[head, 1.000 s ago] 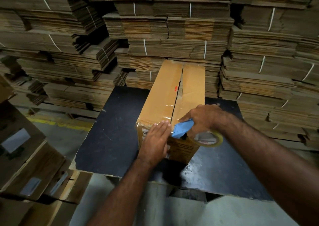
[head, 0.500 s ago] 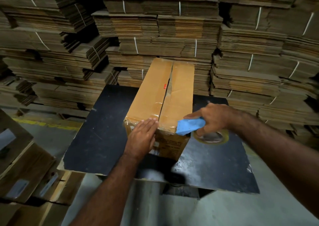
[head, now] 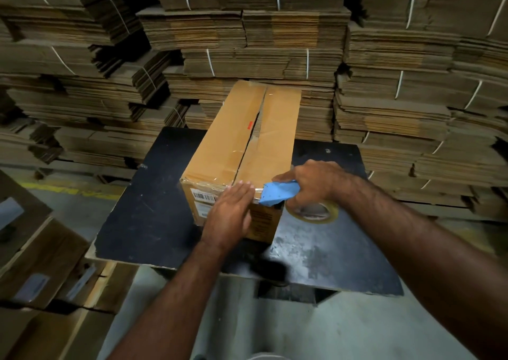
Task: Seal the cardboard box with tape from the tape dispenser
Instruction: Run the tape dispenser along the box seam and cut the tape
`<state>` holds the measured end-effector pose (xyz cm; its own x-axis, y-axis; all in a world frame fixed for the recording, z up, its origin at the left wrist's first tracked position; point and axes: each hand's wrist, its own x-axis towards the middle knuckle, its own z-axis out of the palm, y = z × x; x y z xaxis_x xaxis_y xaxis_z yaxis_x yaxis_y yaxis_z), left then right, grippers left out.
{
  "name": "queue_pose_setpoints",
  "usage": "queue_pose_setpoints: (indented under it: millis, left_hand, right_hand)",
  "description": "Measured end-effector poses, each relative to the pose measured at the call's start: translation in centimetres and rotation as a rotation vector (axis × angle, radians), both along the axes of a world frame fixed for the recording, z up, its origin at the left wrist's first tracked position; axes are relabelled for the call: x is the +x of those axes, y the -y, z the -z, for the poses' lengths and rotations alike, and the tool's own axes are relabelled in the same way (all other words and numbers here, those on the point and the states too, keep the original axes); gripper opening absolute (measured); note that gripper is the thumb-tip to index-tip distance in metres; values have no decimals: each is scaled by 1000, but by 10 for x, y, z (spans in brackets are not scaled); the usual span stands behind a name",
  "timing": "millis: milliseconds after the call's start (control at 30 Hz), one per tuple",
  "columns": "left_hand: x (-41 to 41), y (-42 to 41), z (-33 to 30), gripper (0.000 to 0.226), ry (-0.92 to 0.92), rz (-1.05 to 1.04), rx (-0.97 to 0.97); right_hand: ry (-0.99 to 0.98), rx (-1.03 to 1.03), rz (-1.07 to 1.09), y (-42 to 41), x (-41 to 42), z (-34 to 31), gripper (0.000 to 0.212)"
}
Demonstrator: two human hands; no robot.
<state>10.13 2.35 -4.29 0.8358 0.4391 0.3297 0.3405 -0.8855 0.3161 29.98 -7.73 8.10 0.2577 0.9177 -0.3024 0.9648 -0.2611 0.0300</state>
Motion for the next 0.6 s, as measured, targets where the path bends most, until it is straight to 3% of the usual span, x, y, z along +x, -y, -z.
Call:
queue_pose_setpoints:
  millis: [267, 600]
  left_hand:
    - [-4, -6, -9, 76, -6, 13, 23]
    - [17, 18, -16, 65, -10, -99, -14]
  right_hand:
    - [-38, 80, -78, 34, 22, 7, 75]
    - [36, 56, -100, 46, 30, 19, 76]
